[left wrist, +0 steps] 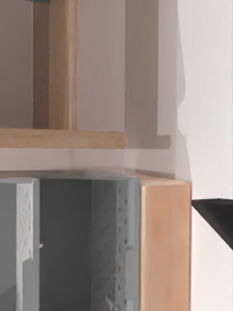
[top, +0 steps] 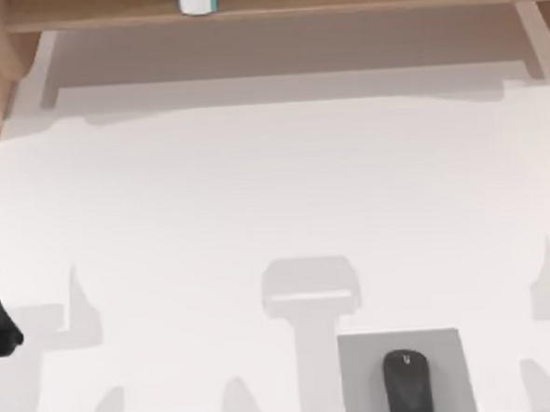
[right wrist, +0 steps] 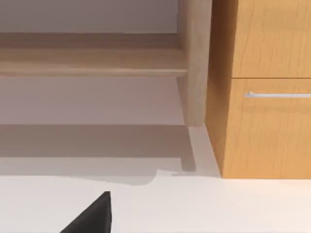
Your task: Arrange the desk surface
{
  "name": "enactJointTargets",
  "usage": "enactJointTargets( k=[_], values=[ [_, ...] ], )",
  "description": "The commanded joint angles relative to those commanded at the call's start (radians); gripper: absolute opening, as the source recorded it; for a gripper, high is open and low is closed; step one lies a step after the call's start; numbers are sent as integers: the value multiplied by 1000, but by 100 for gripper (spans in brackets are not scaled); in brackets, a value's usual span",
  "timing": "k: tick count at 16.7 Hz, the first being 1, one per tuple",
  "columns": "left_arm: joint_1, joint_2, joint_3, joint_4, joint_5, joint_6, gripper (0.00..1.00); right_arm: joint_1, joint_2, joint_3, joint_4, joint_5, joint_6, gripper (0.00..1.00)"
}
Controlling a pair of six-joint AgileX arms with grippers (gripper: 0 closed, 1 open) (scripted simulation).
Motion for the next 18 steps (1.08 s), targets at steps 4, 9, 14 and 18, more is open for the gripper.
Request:
enactJointTargets(
  k=[4, 9, 14, 18],
  values=[
    [0, 0, 0, 0, 0, 0, 100, 0, 0, 0, 0, 0, 0, 100],
    [-24, 104, 89, 57, -45, 1, 100, 0, 0, 0, 0, 0, 0, 100],
    [-112, 473, 346, 222, -153, 0, 100, 0, 0, 0, 0, 0, 0, 100],
    [-215, 924, 607, 390, -249, -1, 100, 0, 0, 0, 0, 0, 0, 100]
  ],
)
